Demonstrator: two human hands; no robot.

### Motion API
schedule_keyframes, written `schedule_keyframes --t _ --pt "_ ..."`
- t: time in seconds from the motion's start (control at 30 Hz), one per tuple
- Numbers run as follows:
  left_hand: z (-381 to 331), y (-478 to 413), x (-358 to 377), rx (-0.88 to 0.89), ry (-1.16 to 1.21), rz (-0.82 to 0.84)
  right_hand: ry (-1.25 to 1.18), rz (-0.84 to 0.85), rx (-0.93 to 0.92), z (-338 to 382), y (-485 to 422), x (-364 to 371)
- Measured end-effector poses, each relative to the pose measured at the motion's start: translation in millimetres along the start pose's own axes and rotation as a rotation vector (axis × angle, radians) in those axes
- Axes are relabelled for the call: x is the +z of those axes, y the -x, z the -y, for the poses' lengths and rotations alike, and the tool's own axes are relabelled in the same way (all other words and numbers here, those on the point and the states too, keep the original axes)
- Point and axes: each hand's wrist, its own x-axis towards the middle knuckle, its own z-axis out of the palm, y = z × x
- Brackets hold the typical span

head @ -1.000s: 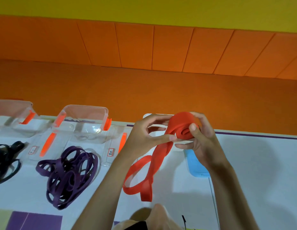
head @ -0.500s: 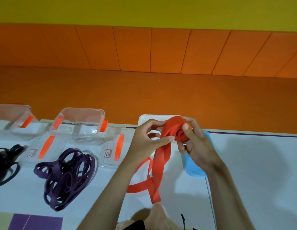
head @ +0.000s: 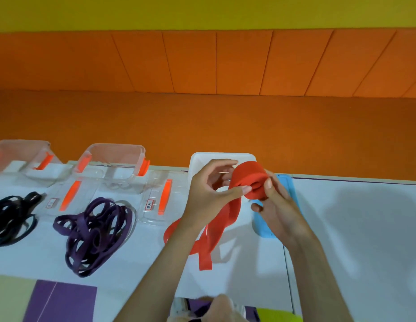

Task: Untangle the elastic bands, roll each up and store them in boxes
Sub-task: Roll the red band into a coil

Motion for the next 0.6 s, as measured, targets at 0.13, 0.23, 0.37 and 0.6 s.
schedule_keyframes --t 0.13,0.23,0.37,0.6 --pt "10.5 15.7 13.6 0.004 0.001 -0.050 -0.009 0.002 -0.012 -5.9 13.5 -25.1" --pt "17.9 23.7 19.9 -0.044 -0.023 -0.030 -0.009 -0.021 -0.024 -7.2 22.6 -39.3" --pt "20.0 30.9 18.3 -0.142 -0.055 0.140 -0.044 -0.029 0.004 -13.7 30.2 -52.6" --pt "2.4 26.2 18.8 -0.055 -0.193 0.157 0.004 0.108 0.103 4.6 39.8 -57.2"
